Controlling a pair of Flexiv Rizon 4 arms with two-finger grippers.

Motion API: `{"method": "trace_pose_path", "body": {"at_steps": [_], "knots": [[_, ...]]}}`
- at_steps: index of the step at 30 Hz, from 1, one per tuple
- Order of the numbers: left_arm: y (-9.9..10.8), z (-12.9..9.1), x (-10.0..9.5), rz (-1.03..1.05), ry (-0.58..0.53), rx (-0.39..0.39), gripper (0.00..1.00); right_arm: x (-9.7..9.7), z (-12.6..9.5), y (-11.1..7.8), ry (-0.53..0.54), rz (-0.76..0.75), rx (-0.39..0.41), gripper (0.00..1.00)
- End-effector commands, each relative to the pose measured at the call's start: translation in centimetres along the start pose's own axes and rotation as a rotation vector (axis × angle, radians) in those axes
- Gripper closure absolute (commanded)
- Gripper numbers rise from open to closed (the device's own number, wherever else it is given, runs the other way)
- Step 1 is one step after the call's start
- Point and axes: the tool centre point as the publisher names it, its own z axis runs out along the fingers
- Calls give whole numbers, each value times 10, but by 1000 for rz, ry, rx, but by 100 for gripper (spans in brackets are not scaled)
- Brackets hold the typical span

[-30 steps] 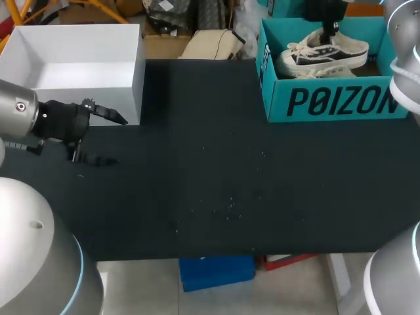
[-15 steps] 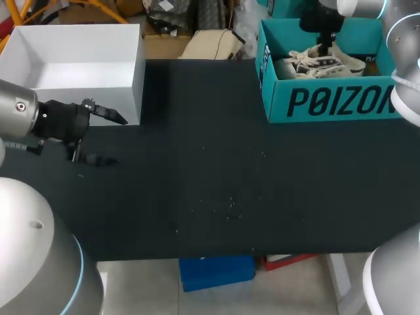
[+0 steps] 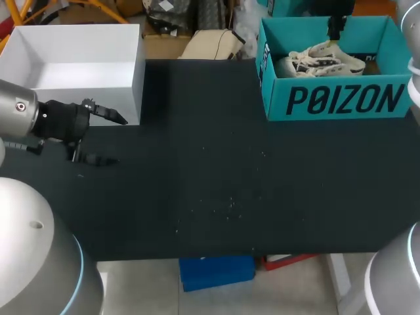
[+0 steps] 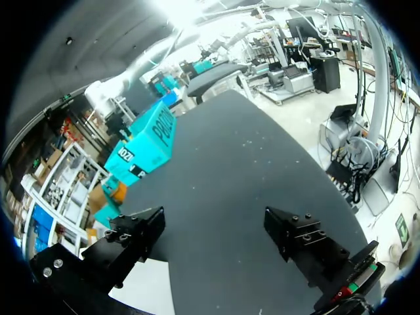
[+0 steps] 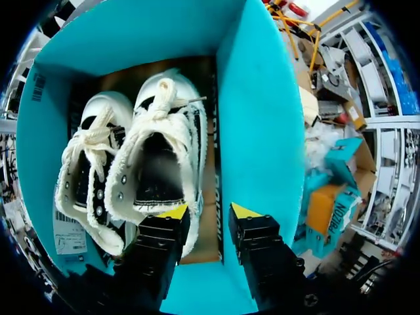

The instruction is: Take the shoe out of the shoebox, open the shoe tongue, remove and reinsert the insole, then place the shoe into the shoebox

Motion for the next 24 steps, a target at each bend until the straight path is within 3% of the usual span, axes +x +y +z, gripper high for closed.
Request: {"method": "trace_pose_path", "body": {"at_steps": [1,10,19,24], "knots": [[0,1,1,2,-3,-2,0,37,-67,-8,-59,-2,4,67],[0,1,1,2,-3,-2,0,78,-115,-9,-135,-12,23,70],[0,1,1,2,-3,-2,0,153,-139,-1,-156,-35,7,69],[0,1,1,2,-3,-2,0,202,-154,18,-175,-14,-14,67]]}}
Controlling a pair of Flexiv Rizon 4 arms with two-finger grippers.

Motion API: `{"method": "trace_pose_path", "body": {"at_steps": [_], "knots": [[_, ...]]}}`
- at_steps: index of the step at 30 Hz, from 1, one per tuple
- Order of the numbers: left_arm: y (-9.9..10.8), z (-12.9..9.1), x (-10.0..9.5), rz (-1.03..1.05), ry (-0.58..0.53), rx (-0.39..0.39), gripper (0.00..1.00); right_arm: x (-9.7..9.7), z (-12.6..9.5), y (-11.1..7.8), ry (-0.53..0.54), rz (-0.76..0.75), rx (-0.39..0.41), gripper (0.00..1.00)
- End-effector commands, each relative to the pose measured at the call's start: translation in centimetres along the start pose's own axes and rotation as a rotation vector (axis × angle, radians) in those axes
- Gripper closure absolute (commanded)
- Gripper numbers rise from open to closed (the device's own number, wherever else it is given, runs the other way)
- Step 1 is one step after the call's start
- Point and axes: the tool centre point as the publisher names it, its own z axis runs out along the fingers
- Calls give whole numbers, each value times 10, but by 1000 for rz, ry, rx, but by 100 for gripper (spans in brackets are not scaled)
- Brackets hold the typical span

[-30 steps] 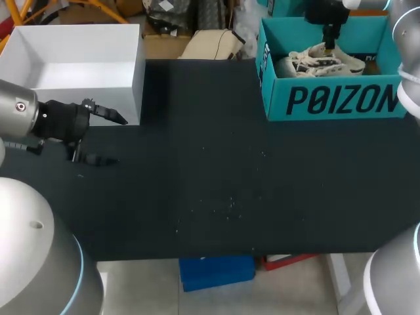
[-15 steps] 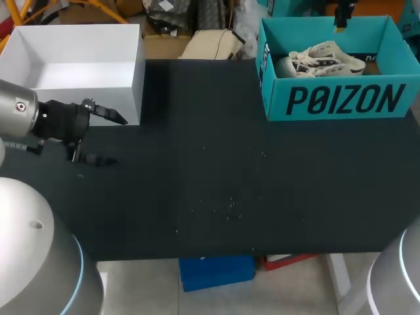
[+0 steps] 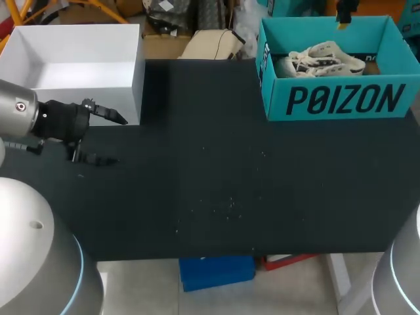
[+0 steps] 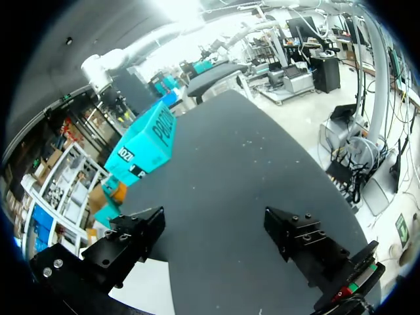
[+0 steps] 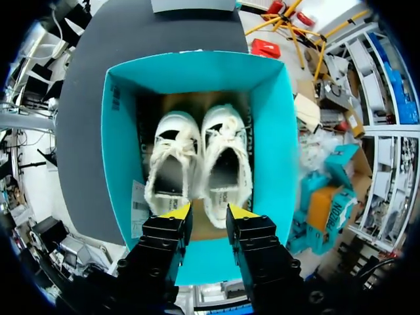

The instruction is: Take the shoe out of the shoebox, open the shoe tongue, remove and reinsert the insole, then place the shoe into the shoebox

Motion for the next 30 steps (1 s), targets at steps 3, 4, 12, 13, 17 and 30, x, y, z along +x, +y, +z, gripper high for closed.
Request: {"method": "trace_pose_path", "body": {"at_steps": [3,4,12,13,17,30], "knots": [[0,1,1,2,-3,-2,0,142,-33,27,-206,20,-7,66],[0,1,1,2,-3,-2,0,155,-34,34,-204,30,-7,66],[0,1,1,2,-3,-2,0,230,-27,83,-178,92,-16,65],[0,1,1,2,-3,-2,0,237,-26,88,-177,102,-23,66],[0,1,1,2,-3,-2,0,260,-20,105,-185,136,-31,65],[0,1,1,2,-3,-2,0,300,1,144,-182,187,-56,59]]}}
